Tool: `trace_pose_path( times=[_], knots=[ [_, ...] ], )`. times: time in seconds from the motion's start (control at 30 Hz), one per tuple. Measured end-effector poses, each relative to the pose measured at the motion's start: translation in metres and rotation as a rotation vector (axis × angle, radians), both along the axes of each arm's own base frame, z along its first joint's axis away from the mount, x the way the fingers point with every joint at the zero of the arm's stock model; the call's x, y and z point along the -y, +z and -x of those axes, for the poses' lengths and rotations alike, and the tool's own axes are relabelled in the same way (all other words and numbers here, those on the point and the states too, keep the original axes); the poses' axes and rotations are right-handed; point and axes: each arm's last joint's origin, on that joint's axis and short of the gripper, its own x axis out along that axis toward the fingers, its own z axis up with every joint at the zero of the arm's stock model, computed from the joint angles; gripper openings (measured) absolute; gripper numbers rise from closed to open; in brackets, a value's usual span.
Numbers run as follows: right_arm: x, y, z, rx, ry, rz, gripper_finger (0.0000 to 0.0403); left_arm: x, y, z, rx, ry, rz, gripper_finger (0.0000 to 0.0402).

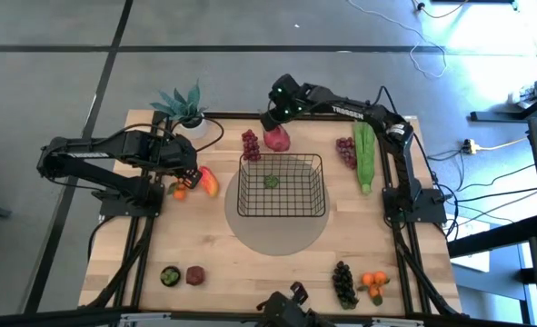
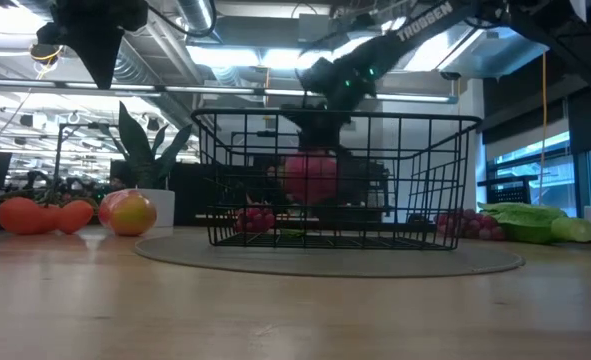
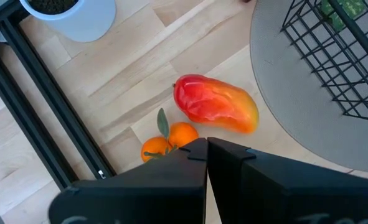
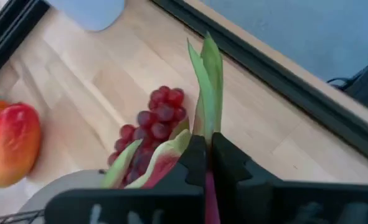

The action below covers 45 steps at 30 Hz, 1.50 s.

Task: Build produce basket
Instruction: Put the pink dragon fruit into the black wire basket

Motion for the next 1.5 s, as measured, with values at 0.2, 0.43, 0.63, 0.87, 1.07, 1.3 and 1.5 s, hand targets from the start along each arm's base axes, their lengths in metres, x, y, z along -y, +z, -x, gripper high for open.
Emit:
trace_pose_path(
  times=[0.2, 0.43, 0.63, 0.87, 1.07, 1.3, 1.5],
  knots=[
    [-0.016, 0.051, -0.01, -0.061, 0.032, 0.172, 0.0, -0.001, 0.0, 0.0, -0.005, 0.004, -0.039, 0.0],
    [-0.046, 0.108, -0.012, -0.124, 0.026, 0.35, 0.0, -0.002, 0.001, 0.0, -0.053, -0.089, -0.112, 0.0],
    [-0.077, 0.145, -0.002, -0.137, 0.047, 0.383, 0.0, -0.003, 0.003, -0.005, -0.043, -0.184, -0.176, 0.0],
    [-0.118, 0.174, 0.029, -0.184, 0.027, 0.37, 0.0, -0.001, 0.011, -0.018, 0.031, -0.363, -0.28, 0.0],
    [-0.168, 0.207, 0.064, -0.185, -0.057, 0.434, 0.0, -0.001, 0.016, -0.024, 0.076, -0.433, -0.33, 0.0],
    [-0.231, 0.22, 0.089, -0.176, -0.25, 0.625, 0.0, -0.001, 0.019, -0.029, 0.09, -0.511, -0.394, 0.0],
    [-0.263, 0.196, 0.086, -0.133, -0.337, 0.635, 0.0, -0.001, 0.022, -0.033, 0.121, -0.548, -0.418, 0.0]
  ],
)
